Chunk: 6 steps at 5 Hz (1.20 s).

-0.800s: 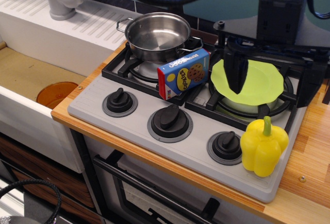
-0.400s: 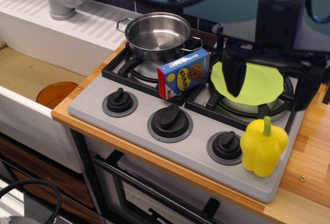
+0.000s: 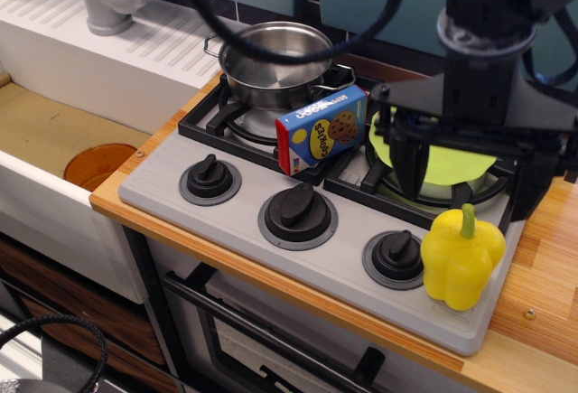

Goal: Put yellowpepper on plate and cookiebox in pot or pan on stove

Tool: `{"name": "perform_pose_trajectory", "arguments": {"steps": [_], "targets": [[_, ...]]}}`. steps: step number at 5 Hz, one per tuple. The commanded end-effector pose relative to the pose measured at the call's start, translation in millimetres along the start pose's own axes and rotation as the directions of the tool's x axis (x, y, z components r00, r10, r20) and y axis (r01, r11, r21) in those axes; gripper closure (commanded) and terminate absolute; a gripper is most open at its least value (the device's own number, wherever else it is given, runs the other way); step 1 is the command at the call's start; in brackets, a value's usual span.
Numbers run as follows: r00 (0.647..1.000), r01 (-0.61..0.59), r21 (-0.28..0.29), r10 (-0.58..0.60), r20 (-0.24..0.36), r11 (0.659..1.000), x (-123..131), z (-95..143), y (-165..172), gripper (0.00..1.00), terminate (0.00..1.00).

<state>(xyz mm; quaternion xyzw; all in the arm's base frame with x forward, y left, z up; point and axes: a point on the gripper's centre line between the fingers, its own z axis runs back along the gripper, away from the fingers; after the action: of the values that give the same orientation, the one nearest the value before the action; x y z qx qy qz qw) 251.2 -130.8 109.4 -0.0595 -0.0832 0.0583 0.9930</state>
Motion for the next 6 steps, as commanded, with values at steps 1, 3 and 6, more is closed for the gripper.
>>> {"name": "perform_pose_trajectory", "arguments": {"steps": [1,3,6], "targets": [[0.999,0.000,-0.013,0.001,0.054,1.000,5.9,-13.1,-6.7,0.00,0.00],[0.998,0.001,-0.010,0.000,0.068,1.000,2.5,-20.7,-5.6,0.00,0.00],[0.991,0.012,0.010,-0.013,0.133,1.000,-2.6,-33.8,-7.3,0.00,0.00]]}}
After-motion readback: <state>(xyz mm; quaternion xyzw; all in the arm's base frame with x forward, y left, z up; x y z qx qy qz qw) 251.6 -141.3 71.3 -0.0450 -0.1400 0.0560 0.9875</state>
